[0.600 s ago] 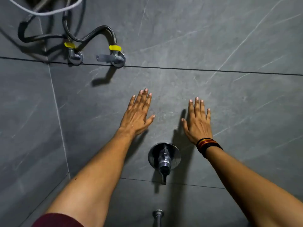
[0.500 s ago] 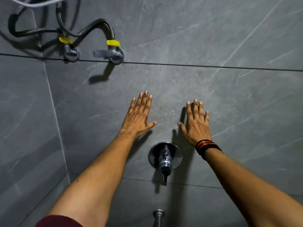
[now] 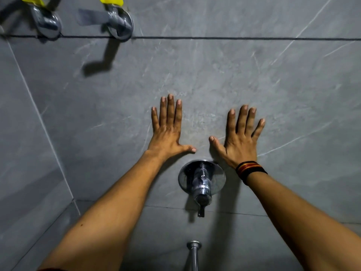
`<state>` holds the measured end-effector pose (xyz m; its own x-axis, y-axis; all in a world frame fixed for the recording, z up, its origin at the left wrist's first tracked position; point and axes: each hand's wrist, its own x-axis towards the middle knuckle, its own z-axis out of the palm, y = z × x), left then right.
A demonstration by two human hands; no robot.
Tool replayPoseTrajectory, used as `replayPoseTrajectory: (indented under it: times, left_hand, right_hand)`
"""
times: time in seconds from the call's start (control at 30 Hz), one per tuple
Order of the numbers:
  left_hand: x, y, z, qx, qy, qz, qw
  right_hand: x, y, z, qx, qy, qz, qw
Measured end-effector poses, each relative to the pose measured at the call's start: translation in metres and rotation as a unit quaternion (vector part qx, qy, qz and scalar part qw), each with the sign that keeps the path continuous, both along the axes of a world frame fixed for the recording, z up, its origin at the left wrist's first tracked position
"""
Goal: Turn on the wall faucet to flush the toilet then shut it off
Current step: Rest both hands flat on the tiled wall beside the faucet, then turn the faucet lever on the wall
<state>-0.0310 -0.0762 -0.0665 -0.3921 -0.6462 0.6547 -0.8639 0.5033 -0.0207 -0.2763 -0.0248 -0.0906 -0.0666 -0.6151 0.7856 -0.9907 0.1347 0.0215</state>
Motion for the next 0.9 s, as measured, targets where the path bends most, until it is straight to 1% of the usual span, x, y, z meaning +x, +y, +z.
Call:
replayPoseTrajectory:
  times: [0.07,0.13,0.2,0.27,0.3,0.33,0.37,0.43,0.47,0.5,0.53,0.6,0.7,0.8,0.83,0.9]
  left_hand:
    - [0.001,0.0,-0.001,-0.012,-0.001,-0.004,1.0]
    - [0.002,0.003,0.0,-0.014,0.001,-0.01,1.0]
    - [0.003,0.004,0.0,-0.015,0.002,-0.012,1.0]
    - [0.003,0.004,0.0,-0.017,0.003,-0.011,1.0]
    - [0.003,0.005,0.0,-0.019,0.003,-0.009,1.0]
    - [0.004,0.005,0.0,-0.02,0.002,-0.01,1.0]
    - [0.004,0.006,0.0,-0.021,0.002,-0.011,1.0]
    - [0.003,0.01,0.002,-0.019,0.002,-0.015,1.0]
    - [0.003,0.012,0.004,-0.017,0.002,-0.016,1.0]
    - [0.003,0.015,0.005,-0.013,0.002,-0.014,1.0]
    - [0.003,0.017,0.005,-0.011,0.002,-0.009,1.0]
    - [0.002,0.019,0.007,-0.01,-0.004,-0.002,1.0]
    - [0.002,0.025,0.009,-0.004,-0.008,0.011,1.0]
    - [0.002,0.027,0.011,-0.003,-0.007,0.013,1.0]
    - [0.002,0.027,0.011,-0.003,-0.008,0.014,1.0]
    - [0.001,0.027,0.011,0.001,-0.011,0.02,1.0]
  right_hand:
    - [0.003,0.001,-0.002,-0.007,-0.012,0.003,1.0]
    - [0.012,0.01,-0.015,-0.017,-0.067,0.034,0.997]
    - [0.028,0.028,-0.047,-0.029,-0.166,0.079,0.983]
    - [0.049,0.055,-0.095,-0.038,-0.281,0.119,0.951]
    - [0.059,0.07,-0.118,-0.027,-0.344,0.138,0.928]
    - [0.068,0.081,-0.139,-0.004,-0.417,0.153,0.896]
    - [0.076,0.088,-0.157,0.031,-0.495,0.165,0.852]
    - [0.085,0.093,-0.172,0.103,-0.633,0.17,0.748]
    - [0.085,0.09,-0.176,0.146,-0.676,0.164,0.704]
    - [0.085,0.088,-0.175,0.187,-0.699,0.163,0.67]
    - [0.084,0.087,-0.171,0.219,-0.709,0.166,0.65]
    - [0.082,0.086,-0.158,0.255,-0.699,0.163,0.649]
    - [0.085,0.087,-0.144,0.276,-0.671,0.145,0.673]
    - [0.083,0.092,-0.139,0.297,-0.66,0.133,0.677]
    - [0.081,0.093,-0.136,0.299,-0.641,0.118,0.697]
    - [0.074,0.091,-0.131,0.258,-0.578,0.071,0.771]
